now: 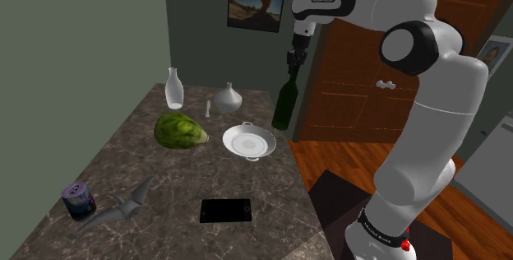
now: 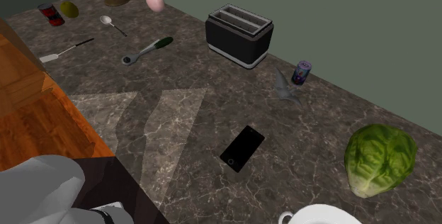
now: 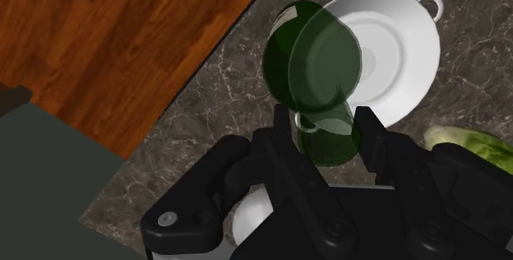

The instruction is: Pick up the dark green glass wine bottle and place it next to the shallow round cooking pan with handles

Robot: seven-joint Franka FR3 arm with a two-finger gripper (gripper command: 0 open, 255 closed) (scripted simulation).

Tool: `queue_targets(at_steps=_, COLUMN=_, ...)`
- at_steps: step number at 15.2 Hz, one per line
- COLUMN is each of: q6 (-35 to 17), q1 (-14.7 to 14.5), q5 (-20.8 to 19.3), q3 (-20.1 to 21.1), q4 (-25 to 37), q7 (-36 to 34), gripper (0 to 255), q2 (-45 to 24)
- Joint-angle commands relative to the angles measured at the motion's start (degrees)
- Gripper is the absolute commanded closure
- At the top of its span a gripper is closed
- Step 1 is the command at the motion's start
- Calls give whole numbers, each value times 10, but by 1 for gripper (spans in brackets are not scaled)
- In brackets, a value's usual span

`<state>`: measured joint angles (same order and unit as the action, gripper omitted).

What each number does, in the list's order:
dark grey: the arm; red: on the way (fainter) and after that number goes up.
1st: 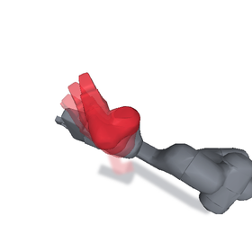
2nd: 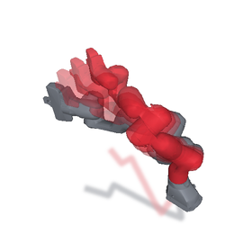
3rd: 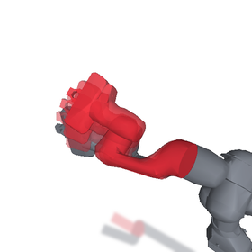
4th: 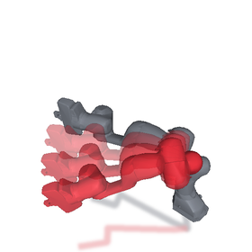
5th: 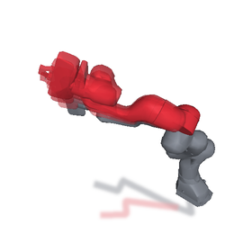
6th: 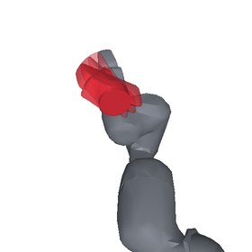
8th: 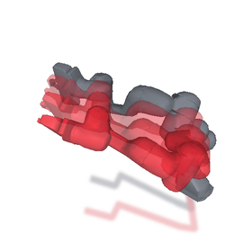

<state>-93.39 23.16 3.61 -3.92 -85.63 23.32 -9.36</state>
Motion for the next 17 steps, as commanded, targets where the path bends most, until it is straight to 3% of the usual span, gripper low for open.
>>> queue_targets(at_steps=1, q6=13, q1=15, q5=3, q3=-10, q4=38, q7=25, gripper=255, q2=-26)
queue_targets(at_steps=2, q6=23, q1=28, q5=6, q3=-18, q4=70, q7=45, gripper=255, q2=-48)
queue_targets(at_steps=17, q6=-96, q1=26, q5=6, q3=-16, q4=-59, q7=50, gripper=255, q2=-39)
